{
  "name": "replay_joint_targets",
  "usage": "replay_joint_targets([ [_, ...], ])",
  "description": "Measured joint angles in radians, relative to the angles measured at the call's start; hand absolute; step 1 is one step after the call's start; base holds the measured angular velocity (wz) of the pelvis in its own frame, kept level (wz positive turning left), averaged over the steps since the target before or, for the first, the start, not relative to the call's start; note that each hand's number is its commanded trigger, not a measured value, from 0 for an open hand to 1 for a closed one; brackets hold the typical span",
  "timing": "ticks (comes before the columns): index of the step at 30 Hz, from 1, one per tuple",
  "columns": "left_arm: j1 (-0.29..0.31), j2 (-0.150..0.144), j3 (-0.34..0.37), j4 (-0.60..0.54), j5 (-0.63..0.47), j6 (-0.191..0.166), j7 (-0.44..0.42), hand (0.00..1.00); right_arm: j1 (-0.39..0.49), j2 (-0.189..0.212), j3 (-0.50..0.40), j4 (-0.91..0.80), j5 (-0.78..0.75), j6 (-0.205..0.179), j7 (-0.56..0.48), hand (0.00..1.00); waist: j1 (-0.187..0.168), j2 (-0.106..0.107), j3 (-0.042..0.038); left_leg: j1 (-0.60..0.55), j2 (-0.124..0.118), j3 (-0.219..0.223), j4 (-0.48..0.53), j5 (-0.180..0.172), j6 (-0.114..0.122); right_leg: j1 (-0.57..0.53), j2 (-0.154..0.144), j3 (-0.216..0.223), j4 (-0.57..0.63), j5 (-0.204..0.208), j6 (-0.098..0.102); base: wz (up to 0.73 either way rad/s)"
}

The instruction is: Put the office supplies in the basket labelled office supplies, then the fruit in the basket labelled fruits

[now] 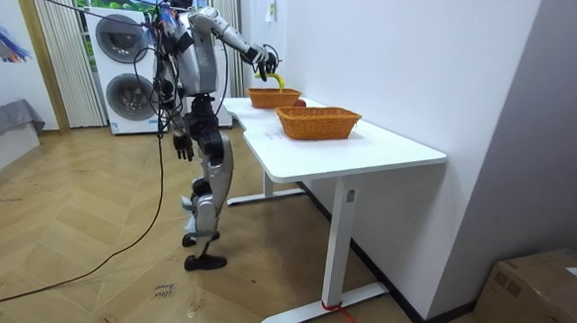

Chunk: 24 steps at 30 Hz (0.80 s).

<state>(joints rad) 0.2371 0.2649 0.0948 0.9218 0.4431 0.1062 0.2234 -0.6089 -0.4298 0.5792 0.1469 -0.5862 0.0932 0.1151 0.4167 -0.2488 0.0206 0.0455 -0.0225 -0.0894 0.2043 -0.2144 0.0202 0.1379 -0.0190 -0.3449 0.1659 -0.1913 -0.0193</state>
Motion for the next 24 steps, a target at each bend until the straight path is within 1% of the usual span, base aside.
replay_joint_targets([
  [2, 0.005, 0.0, -0.001, 0.0, -0.002, 0.0, 0.0, 0.0, 0.0, 0.0, 0.0, 0.0, 0.013, 0.008, -0.001, 0.0, -0.002, 0.0, 0.0, 0.005, -0.001, -0.002, 0.002, 0.001, 0.001, 0.008, -0.002, 0.001, 0.0, 0.0, 0.0, 0.06],
  [5, 0.011, -0.005, -0.001, 0.0, -0.002, 0.0, 0.0, 0.0, 0.001, 0.0, -0.001, 0.011, 0.038, 0.005, -0.003, 0.0, -0.004, 0.002, 0.0014, 0.021, -0.007, -0.003, 0.002, 0.001, 0.001, 0.027, -0.008, 0.002, -0.017, -0.001, 0.002, 0.0],
  [8, 0.013, -0.003, -0.001, 0.0, -0.001, 0.0, 0.0, 0.0, 0.001, 0.0, -0.001, 0.011, 0.044, 0.004, -0.007, 0.0, -0.008, 0.003, 0.0021, 0.021, -0.008, -0.003, 0.001, 0.001, 0.001, 0.028, -0.011, 0.001, -0.017, -0.004, 0.006, 0.0],
  [15, 0.01, -0.002, -0.001, 0.0, 0.0, 0.0, 0.002, 0.0, 0.001, 0.0, -0.001, 0.011, 0.044, 0.004, -0.002, 0.0, -0.009, 0.008, 0.0058, 0.016, -0.007, 0.002, -0.002, 0.001, 0.001, 0.025, -0.006, -0.005, -0.016, -0.004, 0.007, -0.05],
  [21, 0.013, -0.003, -0.001, 0.0, 0.002, 0.0, 0.002, 0.0, 0.001, 0.0, -0.001, 0.01, 0.041, 0.002, -0.002, 0.0, -0.012, 0.009, 0.0058, 0.016, -0.009, 0.005, 0.003, 0.002, 0.002, 0.027, -0.007, -0.004, -0.015, -0.004, 0.007, -0.01],
  [24, 0.019, -0.003, -0.001, 0.0, 0.002, 0.0, 0.002, 0.0, 0.001, 0.0, -0.006, 0.01, 0.028, -0.009, -0.003, 0.0, -0.02, 0.01, 0.0053, 0.016, -0.009, 0.004, 0.004, 0.002, 0.002, 0.028, -0.008, -0.006, -0.015, -0.004, 0.007, 0.0],
])
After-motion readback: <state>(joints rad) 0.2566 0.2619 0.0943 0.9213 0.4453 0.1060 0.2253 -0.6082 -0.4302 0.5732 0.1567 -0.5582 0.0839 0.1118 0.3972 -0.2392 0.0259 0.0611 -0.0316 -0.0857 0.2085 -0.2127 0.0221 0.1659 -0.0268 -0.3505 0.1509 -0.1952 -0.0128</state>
